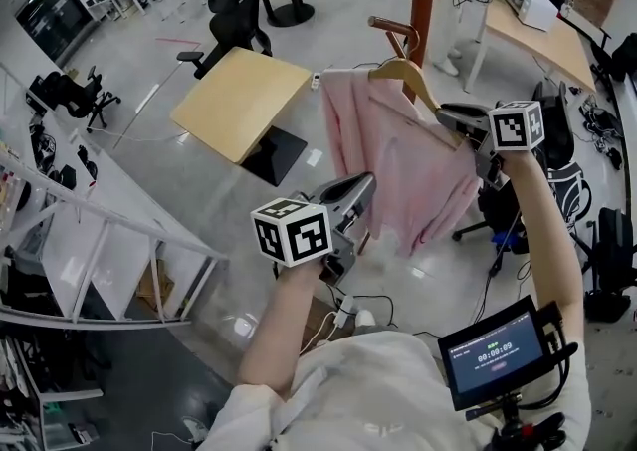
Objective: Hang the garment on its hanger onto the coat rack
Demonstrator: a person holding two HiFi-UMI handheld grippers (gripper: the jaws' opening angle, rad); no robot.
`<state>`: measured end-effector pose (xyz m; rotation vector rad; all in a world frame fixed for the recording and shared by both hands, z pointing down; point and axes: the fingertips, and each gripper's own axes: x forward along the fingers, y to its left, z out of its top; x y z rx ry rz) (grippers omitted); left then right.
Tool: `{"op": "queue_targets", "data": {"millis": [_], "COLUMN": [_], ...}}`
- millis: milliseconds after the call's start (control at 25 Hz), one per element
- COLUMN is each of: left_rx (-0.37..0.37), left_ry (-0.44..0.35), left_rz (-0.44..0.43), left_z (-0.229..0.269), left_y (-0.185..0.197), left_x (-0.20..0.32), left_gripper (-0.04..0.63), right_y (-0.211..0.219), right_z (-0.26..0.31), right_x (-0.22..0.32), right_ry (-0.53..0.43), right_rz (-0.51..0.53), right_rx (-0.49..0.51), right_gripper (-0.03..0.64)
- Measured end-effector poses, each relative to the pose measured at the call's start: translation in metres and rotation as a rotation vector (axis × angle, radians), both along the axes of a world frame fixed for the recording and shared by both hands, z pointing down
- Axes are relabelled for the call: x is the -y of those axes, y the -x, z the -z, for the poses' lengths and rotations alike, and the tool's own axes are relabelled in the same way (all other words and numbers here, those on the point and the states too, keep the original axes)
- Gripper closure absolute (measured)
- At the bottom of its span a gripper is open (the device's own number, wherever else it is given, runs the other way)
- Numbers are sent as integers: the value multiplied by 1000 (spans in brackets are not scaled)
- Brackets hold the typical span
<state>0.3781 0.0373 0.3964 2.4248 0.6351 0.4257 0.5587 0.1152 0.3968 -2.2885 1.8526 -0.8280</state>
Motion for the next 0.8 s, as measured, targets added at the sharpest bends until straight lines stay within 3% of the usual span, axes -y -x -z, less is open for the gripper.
{"op": "queue_targets", "data": {"millis": [400, 600, 800], "left_rx": [4, -17, -59], "left_ry": [28, 50, 24], "left_rz": [18, 1, -2], "left_z": [1, 11, 25], "left_y": [-5, -5, -3], "left_x": [4, -2, -6], "left_gripper": [589, 589, 589], "right_y": [3, 31, 56], "right_z": [42, 70, 96], "right_x": [-56, -77, -80], "right_ry": [-147, -252, -324], "right_rz": [-114, -114, -106], "right_rx": [-7, -12, -29], "right_gripper": [543, 545, 545]}}
